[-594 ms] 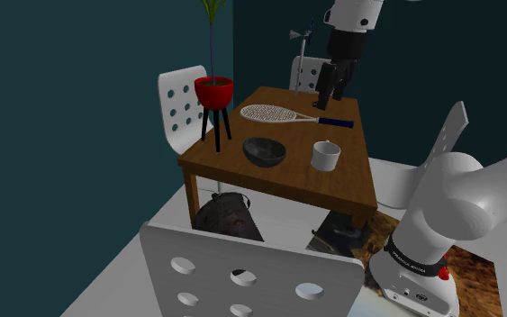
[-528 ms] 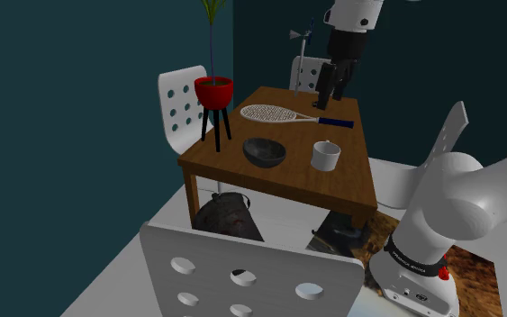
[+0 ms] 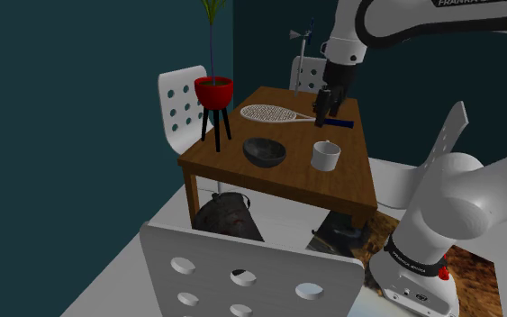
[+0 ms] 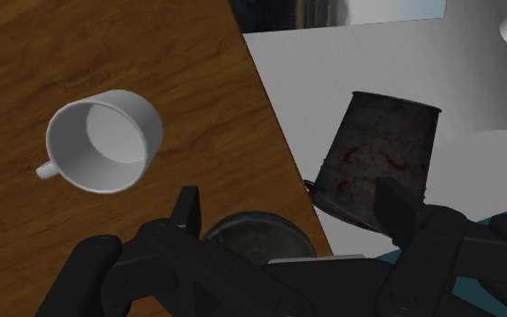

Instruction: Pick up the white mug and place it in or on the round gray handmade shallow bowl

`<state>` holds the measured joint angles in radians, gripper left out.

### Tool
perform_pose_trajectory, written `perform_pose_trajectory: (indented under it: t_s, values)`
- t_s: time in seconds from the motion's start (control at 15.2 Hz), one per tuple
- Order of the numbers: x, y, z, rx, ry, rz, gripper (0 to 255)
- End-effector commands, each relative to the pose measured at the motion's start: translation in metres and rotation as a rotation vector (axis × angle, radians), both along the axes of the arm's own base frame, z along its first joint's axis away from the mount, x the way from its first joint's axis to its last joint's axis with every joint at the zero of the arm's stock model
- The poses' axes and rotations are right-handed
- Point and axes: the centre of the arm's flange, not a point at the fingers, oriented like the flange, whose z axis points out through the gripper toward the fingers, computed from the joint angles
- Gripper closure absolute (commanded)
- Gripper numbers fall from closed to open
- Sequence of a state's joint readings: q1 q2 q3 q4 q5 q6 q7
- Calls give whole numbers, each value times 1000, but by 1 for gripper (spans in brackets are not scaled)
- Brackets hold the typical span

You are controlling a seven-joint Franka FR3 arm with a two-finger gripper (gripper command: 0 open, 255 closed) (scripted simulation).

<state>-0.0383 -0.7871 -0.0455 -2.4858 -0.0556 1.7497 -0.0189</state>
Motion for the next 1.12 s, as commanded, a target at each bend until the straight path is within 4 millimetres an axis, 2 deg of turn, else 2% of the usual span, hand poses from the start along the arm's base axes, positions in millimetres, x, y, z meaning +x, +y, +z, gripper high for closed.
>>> perform_pose_trajectory:
  t_s: [0.0,0.86,1.06]
  values:
    - [1,-15,-23,-4,-2,0,0]
    - [24,-119,-154,-27,-5,-9,0]
    - [25,-123,-169,-28,-5,-10,0]
